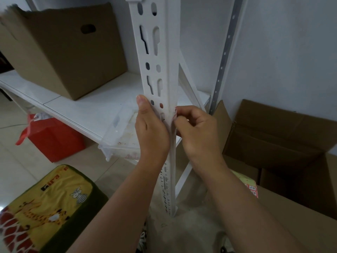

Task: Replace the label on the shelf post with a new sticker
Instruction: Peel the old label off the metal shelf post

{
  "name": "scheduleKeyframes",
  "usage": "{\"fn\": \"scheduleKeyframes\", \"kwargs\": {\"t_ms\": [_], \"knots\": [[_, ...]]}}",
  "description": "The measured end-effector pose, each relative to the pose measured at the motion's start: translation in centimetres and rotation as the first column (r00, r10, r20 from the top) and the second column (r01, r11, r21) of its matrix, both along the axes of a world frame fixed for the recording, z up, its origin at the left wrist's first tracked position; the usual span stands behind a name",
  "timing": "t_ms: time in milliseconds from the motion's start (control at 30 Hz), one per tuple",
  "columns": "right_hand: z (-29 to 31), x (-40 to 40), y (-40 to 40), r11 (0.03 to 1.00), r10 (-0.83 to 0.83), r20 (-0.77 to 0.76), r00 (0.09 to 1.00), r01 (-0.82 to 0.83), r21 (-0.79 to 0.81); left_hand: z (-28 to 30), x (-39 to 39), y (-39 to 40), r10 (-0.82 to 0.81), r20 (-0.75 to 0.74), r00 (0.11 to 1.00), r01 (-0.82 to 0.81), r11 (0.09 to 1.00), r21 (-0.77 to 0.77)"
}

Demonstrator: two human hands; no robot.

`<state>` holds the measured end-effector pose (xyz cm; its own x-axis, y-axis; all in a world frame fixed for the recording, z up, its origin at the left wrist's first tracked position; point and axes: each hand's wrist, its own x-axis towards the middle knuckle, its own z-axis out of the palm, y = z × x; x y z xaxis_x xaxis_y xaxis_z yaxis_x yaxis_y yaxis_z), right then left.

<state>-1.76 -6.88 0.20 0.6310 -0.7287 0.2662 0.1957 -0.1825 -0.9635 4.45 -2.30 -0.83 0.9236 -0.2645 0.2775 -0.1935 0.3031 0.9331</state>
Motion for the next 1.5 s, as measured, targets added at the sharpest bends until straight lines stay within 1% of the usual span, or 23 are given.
{"fn": "scheduleKeyframes", "kwargs": {"t_ms": [67,133,233,267,333,367,400,467,567,633,800,900,967,1100,1233,1367,1500], "knots": [[-0.2,0.1,0.0,0.999,-0.029,-0.017,0.999,0.029,-0.036,0.0,0.0,0.0,0.012,0.012,1.0,-0.012,1.0,0.005],[-0.3,0.1,-0.2,1.0,-0.025,-0.018,1.0,0.025,-0.012,0.0,-0.1,0.1,0.011,0.016,1.0,-0.011,1.0,0.009],[-0.5,-0.2,-0.1,1.0,-0.009,0.035,0.999,0.009,0.01,0.0,0.0,0.2,-0.008,0.016,1.0,0.008,1.0,0.016],[-0.6,-0.3,0.1,0.999,-0.022,0.055,0.998,0.023,-0.023,0.0,0.1,0.3,-0.016,0.012,1.0,0.016,1.0,0.016],[-0.8,-0.3,0.4,0.977,-0.11,0.064,0.992,0.12,-0.178,-0.1,0.2,0.3,-0.026,0.002,1.0,0.026,1.0,0.017],[-0.9,-0.4,0.4,0.959,-0.16,0.068,0.985,0.171,-0.226,-0.2,0.2,0.3,-0.024,-0.002,1.0,0.024,1.0,0.017],[-0.7,-0.4,0.4,0.951,-0.185,0.076,0.98,0.198,-0.236,-0.1,0.2,0.3,-0.019,-0.001,1.0,0.019,1.0,0.017],[-0.3,-0.6,0.4,0.962,-0.159,0.062,0.985,0.168,-0.216,-0.1,0.0,0.3,-0.015,0.009,1.0,0.015,1.0,0.01],[0.4,-0.8,0.4,0.978,-0.082,-0.024,0.996,0.076,-0.193,0.1,-0.1,0.3,-0.007,0.015,1.0,0.007,1.0,-0.001],[0.8,-0.8,0.3,0.984,-0.065,-0.071,0.995,0.052,-0.173,0.0,0.0,0.2,-0.016,0.025,1.0,0.016,1.0,0.007],[1.8,-1.1,-0.4,0.981,-0.015,-0.154,0.988,-0.015,-0.193,-0.1,0.1,0.2,-0.01,0.027,1.0,0.01,1.0,0.022],[2.4,-1.4,-0.9,0.976,0.037,-0.194,0.98,-0.077,-0.202,-0.1,0.1,0.2,-0.035,0.027,0.999,0.035,0.999,0.03],[2.8,-1.4,-1.3,0.976,0.071,-0.2,0.977,-0.109,-0.186,0.0,0.0,0.2,-0.043,0.017,0.999,0.043,0.998,0.036],[3.0,-1.2,-1.4,0.963,0.066,-0.203,0.977,-0.116,-0.244,0.0,-0.1,0.1,-0.044,0.015,0.999,0.044,0.999,0.025],[2.7,-1.0,-0.9,0.977,0.044,-0.146,0.988,-0.073,-0.201,0.0,-0.1,0.2,-0.044,0.013,0.999,0.044,0.999,0.026],[1.5,-1.1,-0.3,0.974,0.01,-0.112,0.994,-0.036,-0.225,-0.1,0.1,0.3,-0.034,0.009,0.999,0.034,0.999,0.012],[0.4,-1.3,0.0,0.979,-0.002,-0.073,0.997,-0.013,-0.206,-0.1,0.2,0.4,-0.027,0.022,0.999,0.027,1.0,0.013]]}}
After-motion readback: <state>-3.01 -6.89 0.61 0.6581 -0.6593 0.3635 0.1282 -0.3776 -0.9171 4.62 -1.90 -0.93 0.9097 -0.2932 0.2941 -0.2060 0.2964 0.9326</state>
